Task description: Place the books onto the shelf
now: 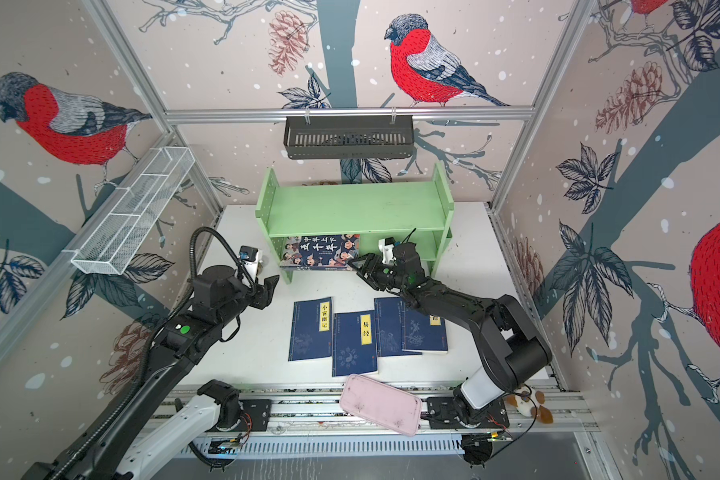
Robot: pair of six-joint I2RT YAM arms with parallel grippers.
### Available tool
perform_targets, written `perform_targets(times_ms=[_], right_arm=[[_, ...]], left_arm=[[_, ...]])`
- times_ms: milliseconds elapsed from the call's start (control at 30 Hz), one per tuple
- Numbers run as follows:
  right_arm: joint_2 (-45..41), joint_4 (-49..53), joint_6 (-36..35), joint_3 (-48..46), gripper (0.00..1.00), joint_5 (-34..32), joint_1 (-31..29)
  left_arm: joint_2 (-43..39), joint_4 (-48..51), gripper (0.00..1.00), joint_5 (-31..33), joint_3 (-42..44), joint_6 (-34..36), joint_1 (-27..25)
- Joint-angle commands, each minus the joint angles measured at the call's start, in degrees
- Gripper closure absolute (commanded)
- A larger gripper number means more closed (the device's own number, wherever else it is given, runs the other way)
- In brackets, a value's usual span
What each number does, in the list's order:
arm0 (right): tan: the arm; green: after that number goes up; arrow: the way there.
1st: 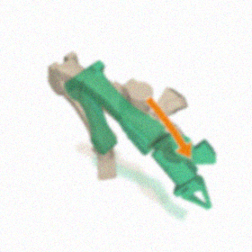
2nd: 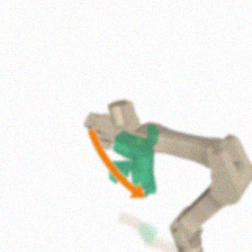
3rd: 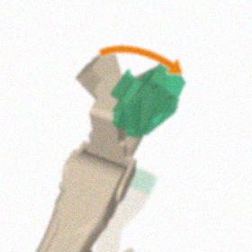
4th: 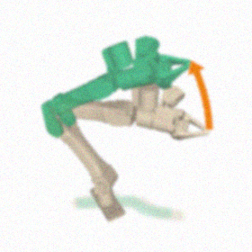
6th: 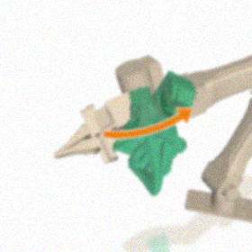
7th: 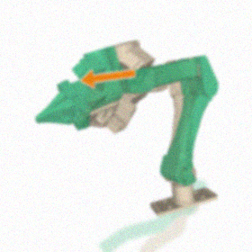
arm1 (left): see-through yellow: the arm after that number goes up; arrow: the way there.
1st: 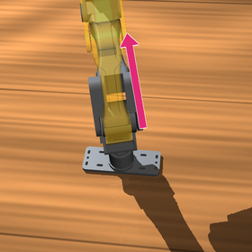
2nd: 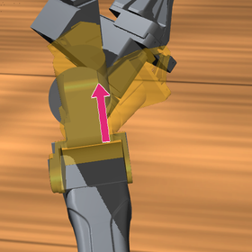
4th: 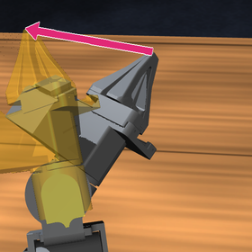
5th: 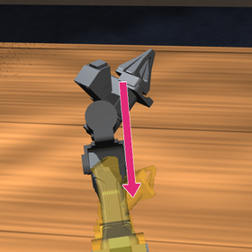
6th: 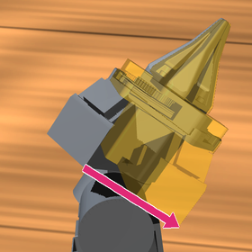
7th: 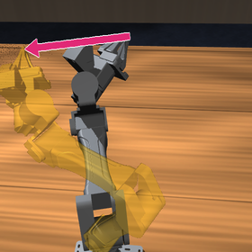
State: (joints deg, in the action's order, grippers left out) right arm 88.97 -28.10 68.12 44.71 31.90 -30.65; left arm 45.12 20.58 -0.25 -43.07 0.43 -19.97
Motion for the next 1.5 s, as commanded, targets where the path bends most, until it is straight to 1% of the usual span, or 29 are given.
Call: perform_targets(times_ms=[0,133,267,333,433,567,667,733,767,800,900,1000,1100,1200,1267,1333,1367,1400,1467], right_arm=[[-0.8,2.1,-2.9,-0.8,0.37,-0.9,0.5],[-0.6,2.7,-3.4,-0.6,0.39,-0.1,0.7],[-2.7,5.3,-5.3,-1.1,0.43,-1.0,0.4],[-4.4,6.9,-6.9,-1.7,0.46,-1.7,0.1],[-6.9,10.5,-10.1,-2.3,0.49,-3.0,-0.9],[-9.6,19.3,-15.1,-2.2,0.46,-5.9,-2.4],[-12.8,27.5,-18.3,-2.6,0.44,-9.8,-3.2],[-16.1,31.8,-19.3,-3.7,0.44,-13.6,-3.3],[-16.9,33.1,-19.5,-4.4,0.43,-14.7,-3.3],[-19.5,34.4,-19.7,-5.1,0.42,-15.8,-3.1],[-22.4,37.0,-19.7,-6.4,0.36,-18.2,-2.2],[-23.1,39.1,-20.5,-7.5,0.34,-18.8,0.0],[-24.2,42.0,-20.5,-9.3,0.33,-21.3,3.3],[-27.4,41.2,-20.1,-12.4,0.33,-21.5,7.4],[-29.5,41.0,-19.6,-13.9,0.33,-21.7,9.9],[-31.5,39.2,-19.6,-15.3,0.36,-18.1,11.7],[-32.4,37.3,-19.5,-16.0,0.37,-16.0,11.8],[-33.1,35.5,-19.1,-16.4,0.39,-14.1,11.6],[-33.7,33.5,-19.2,-16.2,0.45,-11.0,10.5]], left_arm=[[-0.1,1.5,0.34,-5.3,0.0,1.4,0.1],[-0.4,2.0,0.34,-6.1,1.0,1.6,0.2],[0.2,1.9,0.36,-4.3,1.3,0.0,0.1],[0.4,2.2,0.39,-5.4,0.9,-1.1,0.1],[1.4,3.0,0.39,-8.4,0.1,-3.2,0.2],[3.0,3.4,0.35,-13.7,-0.4,-3.1,0.1],[3.4,3.5,0.31,-20.4,-0.3,-2.2,0.1],[3.6,2.4,0.29,-26.3,0.1,-0.2,0.1],[4.0,2.1,0.28,-28.4,0.0,0.4,0.1],[4.5,1.8,0.28,-30.5,-0.4,0.9,0.1],[6.0,0.9,0.26,-34.5,-2.1,2.1,0.1],[7.1,0.1,0.24,-38.4,-4.1,1.7,0.1],[8.0,-0.7,0.23,-42.1,-5.8,0.7,-0.5],[9.1,-0.5,0.22,-44.6,-7.3,0.8,-1.5],[9.6,-0.5,0.21,-45.4,-7.5,0.9,-2.3],[9.9,-0.9,0.21,-44.1,-7.1,0.4,-3.0],[10.0,-1.5,0.21,-41.8,-6.8,-0.7,-3.3],[10.1,-2.3,0.21,-38.2,-6.4,-3.1,-3.3],[10.6,-3.1,0.23,-31.4,-5.8,-5.7,-3.3]])
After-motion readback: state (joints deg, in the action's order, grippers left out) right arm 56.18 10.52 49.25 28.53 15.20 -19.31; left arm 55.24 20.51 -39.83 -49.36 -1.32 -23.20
